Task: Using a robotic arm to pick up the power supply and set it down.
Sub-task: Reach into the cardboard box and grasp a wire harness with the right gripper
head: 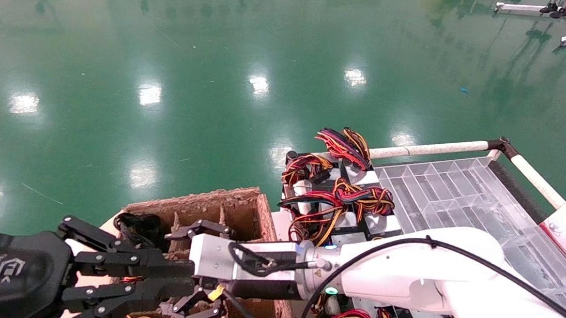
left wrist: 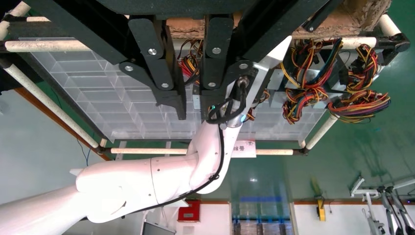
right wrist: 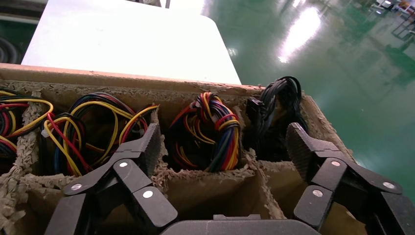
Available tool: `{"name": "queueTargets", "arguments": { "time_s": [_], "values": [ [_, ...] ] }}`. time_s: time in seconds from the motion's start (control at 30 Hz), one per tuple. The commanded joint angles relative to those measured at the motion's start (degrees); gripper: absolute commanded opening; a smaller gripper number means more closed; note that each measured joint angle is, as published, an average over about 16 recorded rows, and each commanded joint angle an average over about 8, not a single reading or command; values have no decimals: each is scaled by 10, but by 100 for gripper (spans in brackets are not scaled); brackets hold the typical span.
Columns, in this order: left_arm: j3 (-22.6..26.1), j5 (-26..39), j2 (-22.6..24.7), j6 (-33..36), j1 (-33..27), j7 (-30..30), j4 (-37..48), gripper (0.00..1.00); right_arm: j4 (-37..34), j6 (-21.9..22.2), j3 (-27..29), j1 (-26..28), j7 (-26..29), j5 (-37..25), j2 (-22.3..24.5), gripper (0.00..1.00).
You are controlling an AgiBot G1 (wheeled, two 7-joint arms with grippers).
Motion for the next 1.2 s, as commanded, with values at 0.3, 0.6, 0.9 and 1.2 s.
{"name": "queueTargets", "arguments": {
  "time_s": [0.3, 0.6, 0.9, 1.2],
  "values": [
    [0, 0, 0, 0, 0, 0, 0, 100, 24, 53, -83, 4, 2, 51, -1, 0],
    [0, 0, 0, 0, 0, 0, 0, 100, 32, 101, -146, 8, 9, 95, 0, 0],
    [0, 0, 0, 0, 0, 0, 0, 100, 31, 126, -191, 12, 14, 140, 1, 0],
    [0, 0, 0, 0, 0, 0, 0, 100, 18, 138, -209, 12, 24, 194, 4, 0]
  ]
}}
